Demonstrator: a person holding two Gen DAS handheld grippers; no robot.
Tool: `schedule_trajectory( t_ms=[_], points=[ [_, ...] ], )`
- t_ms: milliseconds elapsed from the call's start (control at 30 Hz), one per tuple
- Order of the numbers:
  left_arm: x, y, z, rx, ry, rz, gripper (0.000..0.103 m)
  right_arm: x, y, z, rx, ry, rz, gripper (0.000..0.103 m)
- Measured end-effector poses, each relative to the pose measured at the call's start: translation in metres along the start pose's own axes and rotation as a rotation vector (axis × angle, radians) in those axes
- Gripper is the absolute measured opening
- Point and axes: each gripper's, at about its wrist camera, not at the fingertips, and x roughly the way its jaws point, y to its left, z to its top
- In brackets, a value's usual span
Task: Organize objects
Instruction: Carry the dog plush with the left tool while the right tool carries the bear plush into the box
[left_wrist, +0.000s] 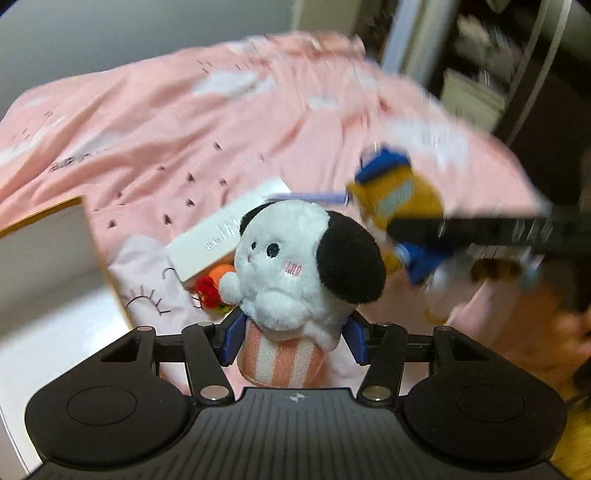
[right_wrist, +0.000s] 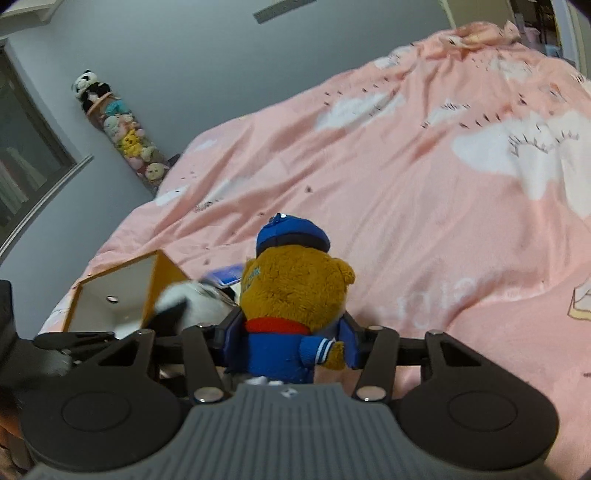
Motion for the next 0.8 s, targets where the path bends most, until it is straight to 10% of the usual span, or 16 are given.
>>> schedule_trajectory(
  t_ms=[367, 800],
  points=[
    [-0.105, 0.081, 0.002, -0.299, -0.145, 0.069, 0.064, -0.005, 0.103, 0.016, -0.185, -0.002, 0.215, 0.054],
    [-0.112, 0.157, -0.036, -0.51, 0.046, 0.23, 0.064, 0.099, 0.202, -0.008, -0.262, 0.206, 0.322, 0.054]
  ],
)
